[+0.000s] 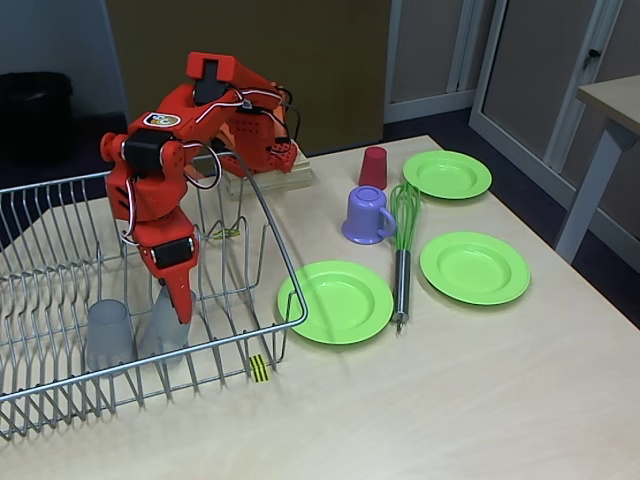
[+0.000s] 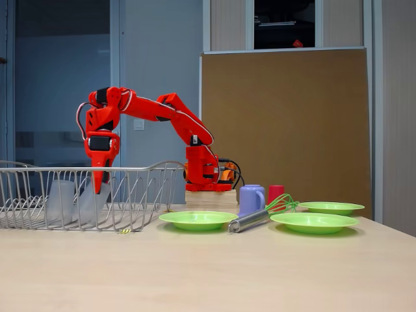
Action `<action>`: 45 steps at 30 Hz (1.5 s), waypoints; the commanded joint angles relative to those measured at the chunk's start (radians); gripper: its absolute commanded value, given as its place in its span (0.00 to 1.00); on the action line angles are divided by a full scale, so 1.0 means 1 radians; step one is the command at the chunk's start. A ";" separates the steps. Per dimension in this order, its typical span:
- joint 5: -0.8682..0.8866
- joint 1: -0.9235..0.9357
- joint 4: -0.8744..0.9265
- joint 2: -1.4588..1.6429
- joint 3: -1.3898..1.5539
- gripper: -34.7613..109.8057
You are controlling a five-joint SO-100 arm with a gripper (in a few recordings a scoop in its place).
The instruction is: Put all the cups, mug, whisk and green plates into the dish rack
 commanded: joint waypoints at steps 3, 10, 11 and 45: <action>-0.025 0.023 0.043 0.017 -0.029 0.39; -0.021 0.026 0.055 0.015 -0.049 0.42; -0.021 0.026 0.057 0.015 -0.054 0.42; 0.132 -0.149 0.133 0.537 0.293 0.40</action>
